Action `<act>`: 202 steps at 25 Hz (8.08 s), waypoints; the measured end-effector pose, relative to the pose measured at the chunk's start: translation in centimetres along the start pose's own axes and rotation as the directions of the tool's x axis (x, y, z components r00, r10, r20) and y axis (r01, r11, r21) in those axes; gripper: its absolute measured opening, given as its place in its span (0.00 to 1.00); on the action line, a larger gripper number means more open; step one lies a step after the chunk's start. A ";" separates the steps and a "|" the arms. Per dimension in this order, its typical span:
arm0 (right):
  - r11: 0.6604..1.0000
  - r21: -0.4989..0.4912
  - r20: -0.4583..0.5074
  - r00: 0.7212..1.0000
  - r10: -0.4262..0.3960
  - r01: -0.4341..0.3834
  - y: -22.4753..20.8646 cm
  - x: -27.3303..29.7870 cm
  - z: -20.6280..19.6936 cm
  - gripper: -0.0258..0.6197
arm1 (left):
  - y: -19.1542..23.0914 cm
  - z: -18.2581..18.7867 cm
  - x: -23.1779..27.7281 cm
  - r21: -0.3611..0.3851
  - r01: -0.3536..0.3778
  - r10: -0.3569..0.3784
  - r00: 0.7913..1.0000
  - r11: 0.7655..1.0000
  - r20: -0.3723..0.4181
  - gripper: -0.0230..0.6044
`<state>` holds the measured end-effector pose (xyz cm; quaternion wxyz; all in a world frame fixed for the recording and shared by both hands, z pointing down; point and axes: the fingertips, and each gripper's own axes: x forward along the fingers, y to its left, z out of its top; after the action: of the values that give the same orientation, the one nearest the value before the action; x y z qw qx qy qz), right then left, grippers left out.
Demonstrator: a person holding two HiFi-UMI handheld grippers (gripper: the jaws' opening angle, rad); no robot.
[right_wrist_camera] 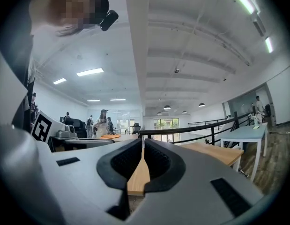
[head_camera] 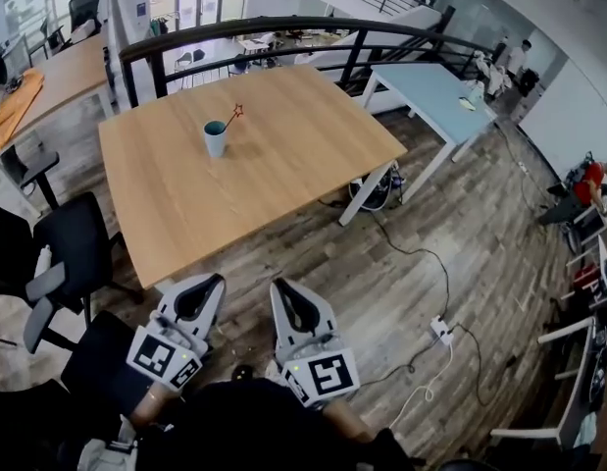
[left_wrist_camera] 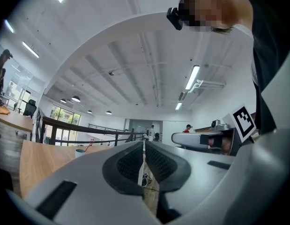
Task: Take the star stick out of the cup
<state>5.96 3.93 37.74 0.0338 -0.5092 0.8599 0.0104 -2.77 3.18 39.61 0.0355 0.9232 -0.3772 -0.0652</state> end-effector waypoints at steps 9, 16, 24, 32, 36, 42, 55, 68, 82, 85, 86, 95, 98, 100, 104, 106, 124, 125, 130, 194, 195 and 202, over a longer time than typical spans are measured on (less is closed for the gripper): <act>0.988 0.032 0.007 0.989 0.149 -0.149 -4.5 8.8 -1.3 0.08 | 6.4 -0.7 4.3 0.024 -0.160 0.160 0.987 0.987 -0.028 0.07; 0.966 0.066 0.006 0.969 0.248 -0.248 -8.2 13.2 -2.5 0.08 | 8.4 -0.7 9.1 0.058 -0.230 0.232 0.972 0.971 -0.030 0.07; 0.945 0.050 0.036 0.946 0.322 -0.324 -11.1 17.7 -1.6 0.08 | 11.1 0.0 13.0 0.078 -0.301 0.304 0.953 0.950 -0.020 0.07; 0.922 0.058 0.056 0.923 0.381 -0.384 -13.6 21.4 -0.8 0.08 | 13.4 0.8 16.3 0.097 -0.361 0.365 0.931 0.927 -0.021 0.07; 0.908 0.049 0.051 0.909 0.413 -0.415 -15.6 23.2 -0.7 0.08 | 14.1 1.1 18.9 0.104 -0.381 0.385 0.923 0.919 -0.016 0.07; 0.893 0.051 0.047 0.894 0.445 -0.447 -19.0 25.6 -1.2 0.08 | 15.5 0.4 22.6 0.103 -0.418 0.421 0.907 0.903 -0.017 0.07; 0.882 0.071 0.041 0.885 0.463 -0.465 -23.4 31.2 -4.1 0.08 | 19.5 -1.8 26.7 0.120 -0.470 0.479 0.876 0.875 -0.061 0.07; 0.872 0.077 0.014 0.875 0.483 -0.483 -22.4 40.6 -5.3 0.08 | 30.3 -0.8 29.5 0.114 -0.459 0.469 0.880 0.881 -0.076 0.07; 0.893 0.110 -0.119 0.886 0.447 -0.436 -22.2 49.2 -11.7 0.20 | 38.8 -3.8 31.0 0.038 -0.418 0.419 0.896 0.908 -0.146 0.07; 0.900 0.130 -0.152 0.888 0.433 -0.416 -22.8 50.6 -13.3 0.20 | 39.9 -4.3 31.3 0.021 -0.416 0.414 0.898 0.909 -0.150 0.07; 0.901 0.135 -0.166 0.887 0.431 -0.412 -23.0 50.9 -14.0 0.20 | 40.3 -4.4 31.3 0.019 -0.417 0.415 0.897 0.909 -0.151 0.07; 0.901 0.175 -0.242 0.870 0.430 -0.397 -22.7 54.1 -18.9 0.21 | 43.3 -4.6 31.0 0.001 -0.428 0.424 0.897 0.904 -0.124 0.07; 0.902 0.192 -0.257 0.867 0.428 -0.388 -22.4 55.0 -20.1 0.21 | 44.1 -4.8 30.7 0.004 -0.428 0.425 0.897 0.904 -0.125 0.07; 0.899 0.209 -0.258 0.865 0.431 -0.385 -22.1 55.6 -20.7 0.21 | 44.6 -5.0 30.5 0.009 -0.434 0.431 0.892 0.901 -0.135 0.07; 0.900 0.242 -0.263 0.868 0.421 -0.363 -22.0 56.9 -21.8 0.21 | 45.4 -5.5 30.1 -0.006 -0.446 0.439 0.884 0.895 -0.160 0.07; 0.904 0.244 -0.266 0.872 0.410 -0.351 -22.0 57.6 -22.3 0.21 | 45.8 -5.6 29.8 -0.006 -0.456 0.448 0.878 0.890 -0.165 0.07; 0.926 0.211 -0.260 0.895 0.362 -0.313 -21.0 62.1 -23.0 0.10 | 48.9 -5.2 26.5 0.004 -0.520 0.512 0.839 0.854 -0.185 0.07; 0.926 0.205 -0.263 0.894 0.363 -0.316 -20.8 62.0 -22.9 0.09 | 48.9 -5.1 26.4 0.004 -0.523 0.515 0.838 0.852 -0.183 0.07; 0.930 0.160 -0.279 0.889 0.364 -0.331 -20.6 61.8 -21.7 0.09 | 48.4 -4.6 26.7 0.009 -0.522 0.516 0.840 0.853 -0.171 0.07; 0.891 -0.042 0.017 0.892 0.453 -0.452 -23.9 48.9 1.6 0.09 | 36.7 3.1 32.7 0.114 -0.449 0.454 0.891 0.886 -0.023 0.07; 0.892 -0.043 0.017 0.892 0.451 -0.450 -24.0 48.9 1.6 0.09 | 36.7 3.0 32.8 0.114 -0.446 0.451 0.892 0.888 -0.025 0.07; 0.891 -0.052 0.019 0.892 0.452 -0.451 -23.8 48.3 1.7 0.09 | 36.4 2.8 32.6 0.111 -0.441 0.447 0.893 0.891 -0.040 0.07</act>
<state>3.72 -49.68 33.12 0.0319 -0.2960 0.9535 0.0458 -5.37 -45.69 37.95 0.0159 0.8147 -0.5796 -0.0066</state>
